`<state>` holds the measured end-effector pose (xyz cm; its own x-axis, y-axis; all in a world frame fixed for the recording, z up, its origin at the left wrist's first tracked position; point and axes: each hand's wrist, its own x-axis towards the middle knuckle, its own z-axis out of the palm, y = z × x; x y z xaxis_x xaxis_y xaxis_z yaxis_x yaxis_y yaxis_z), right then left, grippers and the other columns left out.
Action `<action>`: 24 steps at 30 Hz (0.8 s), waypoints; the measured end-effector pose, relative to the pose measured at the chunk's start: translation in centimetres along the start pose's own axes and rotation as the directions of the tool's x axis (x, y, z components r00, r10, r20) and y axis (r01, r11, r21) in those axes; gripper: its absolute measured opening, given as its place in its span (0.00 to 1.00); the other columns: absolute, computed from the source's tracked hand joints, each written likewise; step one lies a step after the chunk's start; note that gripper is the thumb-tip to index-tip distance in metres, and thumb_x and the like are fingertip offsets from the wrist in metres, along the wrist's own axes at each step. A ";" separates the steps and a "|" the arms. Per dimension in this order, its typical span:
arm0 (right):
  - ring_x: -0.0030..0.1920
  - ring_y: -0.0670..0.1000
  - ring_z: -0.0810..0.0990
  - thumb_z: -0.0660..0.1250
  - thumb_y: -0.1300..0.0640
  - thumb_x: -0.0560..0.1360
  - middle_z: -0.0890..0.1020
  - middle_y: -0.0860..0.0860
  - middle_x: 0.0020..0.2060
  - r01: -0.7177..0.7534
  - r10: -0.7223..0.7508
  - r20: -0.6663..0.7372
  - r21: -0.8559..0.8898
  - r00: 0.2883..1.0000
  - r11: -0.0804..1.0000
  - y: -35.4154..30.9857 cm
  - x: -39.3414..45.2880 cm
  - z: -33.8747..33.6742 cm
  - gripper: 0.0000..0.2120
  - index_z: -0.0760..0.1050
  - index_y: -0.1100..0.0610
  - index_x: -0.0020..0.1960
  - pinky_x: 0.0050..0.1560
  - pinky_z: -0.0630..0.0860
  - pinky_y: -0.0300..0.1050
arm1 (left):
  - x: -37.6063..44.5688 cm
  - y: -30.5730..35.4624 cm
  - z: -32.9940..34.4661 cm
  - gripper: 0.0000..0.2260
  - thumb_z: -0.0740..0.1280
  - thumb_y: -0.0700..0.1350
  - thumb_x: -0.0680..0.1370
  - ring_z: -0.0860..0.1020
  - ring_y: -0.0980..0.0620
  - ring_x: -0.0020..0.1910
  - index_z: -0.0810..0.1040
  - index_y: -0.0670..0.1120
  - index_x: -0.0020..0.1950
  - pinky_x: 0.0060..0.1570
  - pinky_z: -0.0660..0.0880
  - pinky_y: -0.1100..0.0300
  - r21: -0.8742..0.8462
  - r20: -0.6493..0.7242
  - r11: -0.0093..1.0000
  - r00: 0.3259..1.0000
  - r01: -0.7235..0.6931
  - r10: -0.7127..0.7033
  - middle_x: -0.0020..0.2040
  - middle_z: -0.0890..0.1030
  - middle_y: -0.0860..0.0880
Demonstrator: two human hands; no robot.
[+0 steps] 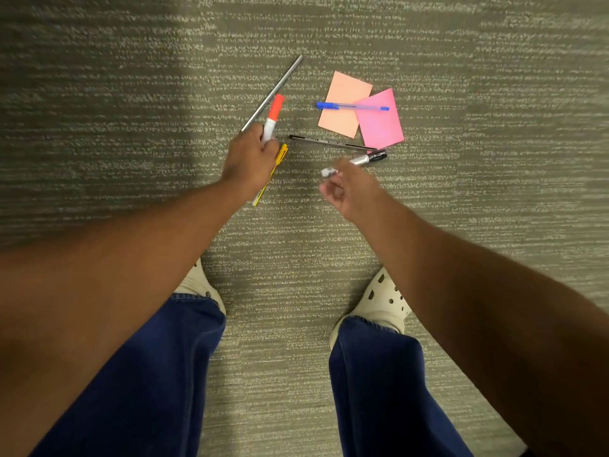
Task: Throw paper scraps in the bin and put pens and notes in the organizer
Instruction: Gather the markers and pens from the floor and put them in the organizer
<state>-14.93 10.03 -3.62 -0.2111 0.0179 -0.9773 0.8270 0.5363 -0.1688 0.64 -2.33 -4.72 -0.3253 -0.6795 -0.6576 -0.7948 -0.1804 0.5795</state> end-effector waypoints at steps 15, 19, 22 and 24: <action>0.30 0.43 0.81 0.75 0.57 0.76 0.87 0.49 0.39 0.632 -0.444 0.503 -0.745 0.742 0.213 4.4 -3.5 3.1 0.05 0.86 0.58 0.48 0.29 0.71 0.31 | -3.9 -1.4 0.5 0.11 0.66 0.45 0.85 0.79 0.52 0.38 0.82 0.39 0.61 0.38 0.78 0.57 -0.403 0.425 0.872 0.901 0.278 -0.091 0.44 0.84 0.46; 0.37 0.44 0.83 0.70 0.54 0.80 0.85 0.47 0.44 0.652 -0.463 0.577 -0.758 0.672 0.002 2.9 -2.7 3.1 0.04 0.84 0.52 0.49 0.34 0.82 0.39 | -3.7 -3.4 -0.2 0.07 0.65 0.46 0.86 0.85 0.49 0.42 0.79 0.47 0.60 0.43 0.83 0.51 -0.396 0.252 0.875 0.949 0.280 -0.189 0.48 0.86 0.47; 0.50 0.50 0.81 0.67 0.58 0.81 0.81 0.50 0.52 0.502 -0.666 0.476 -0.847 0.574 -0.174 -0.1 -0.9 2.4 0.09 0.79 0.54 0.61 0.53 0.84 0.47 | -4.0 -4.9 -0.6 0.05 0.62 0.45 0.87 0.84 0.51 0.37 0.75 0.46 0.60 0.41 0.83 0.53 -0.459 0.189 0.841 0.956 0.287 -0.223 0.44 0.84 0.48; 0.58 0.56 0.76 0.68 0.61 0.80 0.78 0.54 0.60 0.361 -0.669 0.503 -0.863 0.548 -0.353 -2.1 0.6 1.9 0.18 0.73 0.58 0.69 0.60 0.78 0.52 | -4.4 -5.7 -0.9 0.05 0.62 0.46 0.87 0.84 0.51 0.37 0.75 0.45 0.60 0.42 0.84 0.51 -0.467 0.187 0.838 0.958 0.281 -0.217 0.43 0.84 0.47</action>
<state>-15.79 7.37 -4.13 -0.4067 -0.7730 -0.4869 -0.8182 0.5453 -0.1823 7.01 1.07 -4.71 -0.2350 -0.4788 -0.8459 -0.5183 -0.6745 0.5258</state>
